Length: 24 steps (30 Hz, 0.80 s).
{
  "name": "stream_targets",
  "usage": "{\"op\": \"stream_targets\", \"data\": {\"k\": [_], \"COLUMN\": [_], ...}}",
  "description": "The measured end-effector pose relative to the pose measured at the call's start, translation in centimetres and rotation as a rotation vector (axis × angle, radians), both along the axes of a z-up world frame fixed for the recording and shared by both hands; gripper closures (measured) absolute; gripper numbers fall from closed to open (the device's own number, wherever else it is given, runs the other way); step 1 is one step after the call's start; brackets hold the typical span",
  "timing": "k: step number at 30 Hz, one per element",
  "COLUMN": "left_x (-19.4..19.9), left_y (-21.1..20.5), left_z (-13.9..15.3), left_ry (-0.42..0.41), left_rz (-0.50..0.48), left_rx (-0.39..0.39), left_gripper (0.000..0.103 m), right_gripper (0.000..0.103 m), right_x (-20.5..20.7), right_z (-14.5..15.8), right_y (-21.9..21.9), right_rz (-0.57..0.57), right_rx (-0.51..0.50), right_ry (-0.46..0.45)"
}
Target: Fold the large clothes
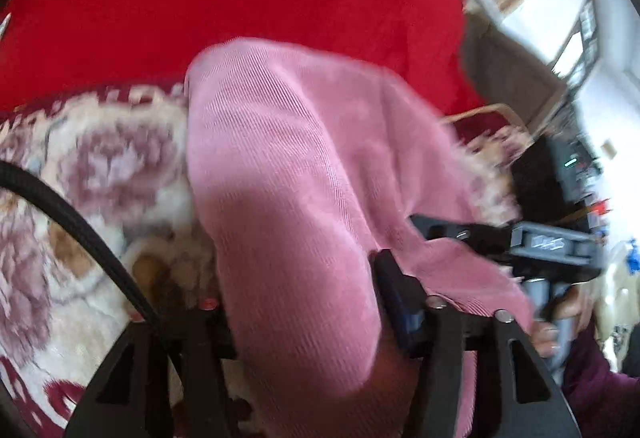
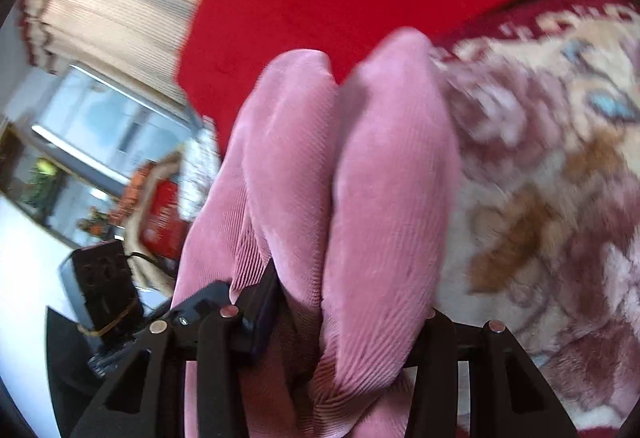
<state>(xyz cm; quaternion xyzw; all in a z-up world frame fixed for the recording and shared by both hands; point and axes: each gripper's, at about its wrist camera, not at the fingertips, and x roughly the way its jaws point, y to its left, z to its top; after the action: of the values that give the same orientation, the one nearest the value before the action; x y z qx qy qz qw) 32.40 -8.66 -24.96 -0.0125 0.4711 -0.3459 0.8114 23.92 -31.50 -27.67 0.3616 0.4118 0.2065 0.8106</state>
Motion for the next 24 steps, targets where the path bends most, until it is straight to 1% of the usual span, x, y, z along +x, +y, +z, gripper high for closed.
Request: {"op": "stream_targets", "data": {"k": [2, 3, 5, 9, 11, 13, 14, 16, 17, 18, 19, 21, 23, 24], "left_x": [0.2, 0.5, 0.8, 0.7, 0.6, 0.5, 0.4, 0.3, 0.3, 0.3, 0.3, 0.2, 0.0, -0.1], "left_y": [-0.1, 0.1, 0.1, -0.3, 0.0, 0.2, 0.1, 0.0, -0.1, -0.1, -0.2, -0.3, -0.3, -0.3], "left_z": [-0.3, -0.3, -0.6, -0.7, -0.9, -1.0, -1.0, -0.9, -0.9, -0.9, -0.9, -0.9, -0.7, -0.7], "left_ry": [0.006, 0.016, 0.032, 0.01, 0.008, 0.003, -0.001, -0.008, -0.01, -0.012, -0.014, -0.019, -0.024, -0.026], "left_rz": [0.0, -0.003, -0.003, -0.012, -0.014, -0.017, -0.017, -0.018, -0.019, -0.019, -0.018, -0.018, -0.017, -0.018], "left_rx": [-0.009, -0.021, -0.027, -0.014, -0.012, -0.006, -0.002, 0.007, 0.01, 0.013, 0.016, 0.022, 0.025, 0.026], "left_gripper": [0.039, 0.038, 0.037, 0.037, 0.036, 0.036, 0.036, 0.036, 0.036, 0.036, 0.036, 0.036, 0.036, 0.036], "right_gripper": [0.054, 0.052, 0.05, 0.048, 0.048, 0.048, 0.048, 0.048, 0.047, 0.046, 0.046, 0.046, 0.048, 0.048], "right_x": [0.5, 0.6, 0.5, 0.5, 0.6, -0.1, -0.4, -1.1, -1.4, -1.9, -2.0, -2.3, -2.0, -1.6], "right_z": [-0.7, -0.5, 0.3, 1.3, 2.7, 4.0, 4.6, 5.8, 6.5, 7.3, 7.9, 8.9, 10.0, 10.1], "right_y": [-0.1, -0.1, 0.2, 0.6, 0.9, 0.1, -0.4, -1.8, -2.1, -2.4, -2.2, -1.3, 1.3, 2.5], "right_rz": [0.01, 0.008, 0.005, 0.007, 0.004, -0.023, -0.046, -0.13, -0.172, -0.215, -0.225, -0.208, -0.177, -0.158], "right_rx": [0.017, 0.001, -0.05, -0.137, -0.191, -0.24, -0.263, -0.305, -0.313, -0.305, -0.291, -0.275, -0.325, -0.347], "right_ry": [0.028, 0.027, 0.016, 0.034, 0.028, 0.005, -0.007, -0.037, -0.057, -0.097, -0.128, -0.198, -0.262, -0.275]}}
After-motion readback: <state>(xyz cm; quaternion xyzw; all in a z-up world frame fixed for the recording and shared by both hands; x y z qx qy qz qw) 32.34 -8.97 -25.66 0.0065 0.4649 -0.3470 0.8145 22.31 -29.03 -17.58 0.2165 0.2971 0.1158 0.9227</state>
